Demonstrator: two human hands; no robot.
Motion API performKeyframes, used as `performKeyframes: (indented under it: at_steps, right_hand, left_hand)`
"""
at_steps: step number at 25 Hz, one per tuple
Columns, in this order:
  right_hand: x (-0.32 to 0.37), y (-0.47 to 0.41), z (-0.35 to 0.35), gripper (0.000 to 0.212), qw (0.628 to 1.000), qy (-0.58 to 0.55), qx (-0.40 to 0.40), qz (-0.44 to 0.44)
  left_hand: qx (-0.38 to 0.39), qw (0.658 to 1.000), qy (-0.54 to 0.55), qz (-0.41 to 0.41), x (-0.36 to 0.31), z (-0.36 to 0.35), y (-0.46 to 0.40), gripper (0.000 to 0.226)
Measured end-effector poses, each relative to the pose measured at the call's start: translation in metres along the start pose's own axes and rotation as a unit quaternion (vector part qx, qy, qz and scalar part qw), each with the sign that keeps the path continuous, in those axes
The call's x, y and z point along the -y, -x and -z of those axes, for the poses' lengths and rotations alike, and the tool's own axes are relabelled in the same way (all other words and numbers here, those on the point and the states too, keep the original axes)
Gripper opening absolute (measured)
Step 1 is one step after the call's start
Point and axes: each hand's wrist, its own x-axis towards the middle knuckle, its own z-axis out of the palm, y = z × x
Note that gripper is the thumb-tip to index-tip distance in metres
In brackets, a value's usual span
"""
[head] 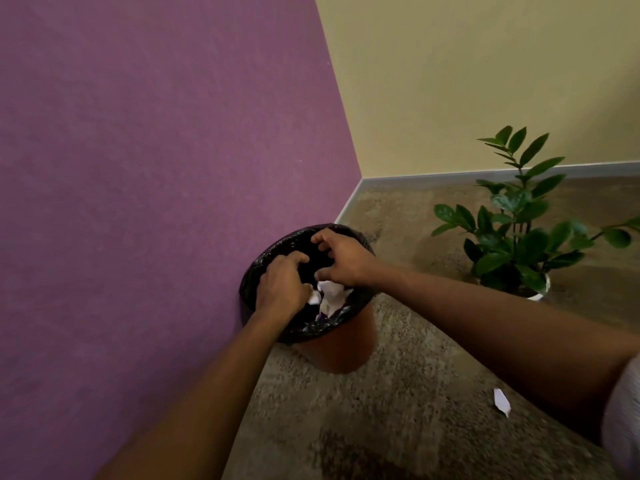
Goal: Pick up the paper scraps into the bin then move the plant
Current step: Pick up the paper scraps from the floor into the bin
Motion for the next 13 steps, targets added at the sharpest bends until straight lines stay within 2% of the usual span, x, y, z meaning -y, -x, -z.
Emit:
performKeyframes:
  at_steps: [3, 9, 13]
  right_hand:
    - [-0.009, 0.007, 0.007, 0.069, 0.999, 0.035, 0.006, 0.012]
    - [-0.02, 0.035, 0.036, 0.049, 0.996, 0.068, -0.048, 0.044]
    - [-0.041, 0.074, 0.066, 0.04, 0.994, 0.087, -0.054, 0.043]
  left_hand:
    - [0.001, 1.0, -0.004, -0.008, -0.004, -0.006, 0.0, 0.056]
    - [0.001, 0.998, 0.041, -0.055, -0.035, -0.013, 0.0, 0.052]
    - [0.035, 0.989, 0.054, -0.133, -0.071, -0.025, 0.006, 0.043]
